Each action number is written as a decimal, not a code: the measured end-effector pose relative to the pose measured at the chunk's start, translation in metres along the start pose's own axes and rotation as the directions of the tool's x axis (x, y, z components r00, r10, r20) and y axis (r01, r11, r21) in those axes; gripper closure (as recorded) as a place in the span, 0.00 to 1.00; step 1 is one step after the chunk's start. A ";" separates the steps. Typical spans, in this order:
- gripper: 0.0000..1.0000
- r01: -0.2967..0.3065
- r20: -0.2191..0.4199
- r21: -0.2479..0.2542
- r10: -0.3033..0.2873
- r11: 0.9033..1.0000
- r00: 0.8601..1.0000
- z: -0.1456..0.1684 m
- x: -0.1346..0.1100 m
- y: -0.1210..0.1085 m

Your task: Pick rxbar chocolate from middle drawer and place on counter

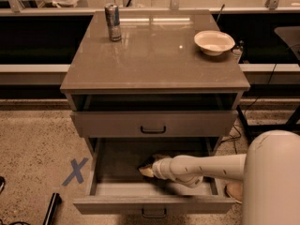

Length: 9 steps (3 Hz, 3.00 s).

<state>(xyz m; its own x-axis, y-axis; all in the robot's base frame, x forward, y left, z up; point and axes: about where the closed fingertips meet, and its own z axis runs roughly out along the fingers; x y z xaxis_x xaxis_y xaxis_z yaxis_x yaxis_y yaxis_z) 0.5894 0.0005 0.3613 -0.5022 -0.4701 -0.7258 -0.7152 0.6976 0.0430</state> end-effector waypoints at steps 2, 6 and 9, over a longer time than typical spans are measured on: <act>0.88 -0.010 -0.019 0.005 0.010 1.000 1.000 0.004 0.004 -0.006; 1.00 0.264 0.387 -0.091 -0.211 0.960 0.898 -0.059 -0.061 -0.023; 1.00 0.361 0.365 -0.275 -0.251 0.891 0.897 -0.086 -0.064 0.021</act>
Offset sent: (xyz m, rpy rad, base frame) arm 0.0065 -0.0070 -0.0123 -0.0176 0.0542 0.0084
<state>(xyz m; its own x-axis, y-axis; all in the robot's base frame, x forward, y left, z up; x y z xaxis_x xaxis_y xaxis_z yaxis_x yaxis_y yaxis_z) 0.5653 -0.0012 0.4677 -0.0937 -0.3991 -0.9121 -0.9524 0.3029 -0.0347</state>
